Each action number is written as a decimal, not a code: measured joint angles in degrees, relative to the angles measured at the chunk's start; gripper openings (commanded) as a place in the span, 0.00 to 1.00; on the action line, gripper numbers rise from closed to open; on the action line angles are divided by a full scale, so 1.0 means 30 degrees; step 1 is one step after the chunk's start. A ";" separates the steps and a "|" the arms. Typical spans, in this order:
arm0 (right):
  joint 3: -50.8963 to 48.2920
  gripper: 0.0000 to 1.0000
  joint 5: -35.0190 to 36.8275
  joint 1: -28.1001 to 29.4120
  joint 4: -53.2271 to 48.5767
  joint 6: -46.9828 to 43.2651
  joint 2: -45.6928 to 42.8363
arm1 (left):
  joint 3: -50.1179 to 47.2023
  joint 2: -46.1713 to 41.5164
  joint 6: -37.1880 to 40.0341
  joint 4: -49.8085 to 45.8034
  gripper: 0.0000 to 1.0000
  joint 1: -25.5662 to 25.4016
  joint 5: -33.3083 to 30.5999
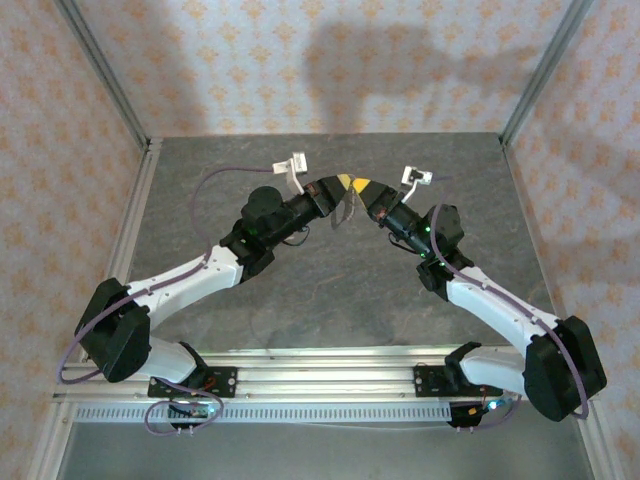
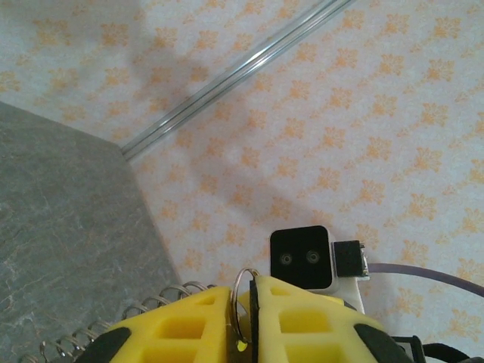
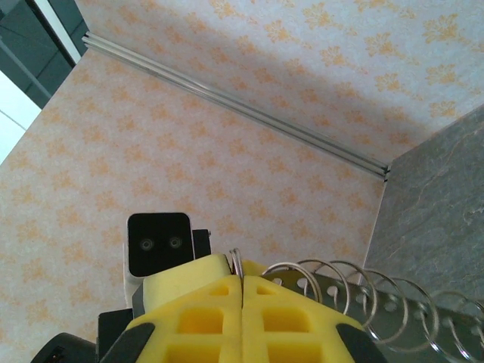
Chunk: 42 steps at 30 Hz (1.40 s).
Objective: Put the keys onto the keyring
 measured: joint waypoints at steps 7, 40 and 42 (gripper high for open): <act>0.0000 0.00 0.0095 0.0000 0.0007 0.0000 0.0000 | 0.0000 0.0007 0.0007 0.0073 0.03 0.0000 0.0022; -0.0262 0.57 0.1887 0.0036 -1.2466 -0.5843 -0.3300 | -0.3410 -0.6615 0.3650 -0.4240 0.00 0.4495 -0.0648; -0.0073 0.56 0.1625 0.0124 -1.3041 -0.6018 -0.1472 | -0.3410 -0.6783 0.3716 -0.4619 0.00 0.5136 -0.0648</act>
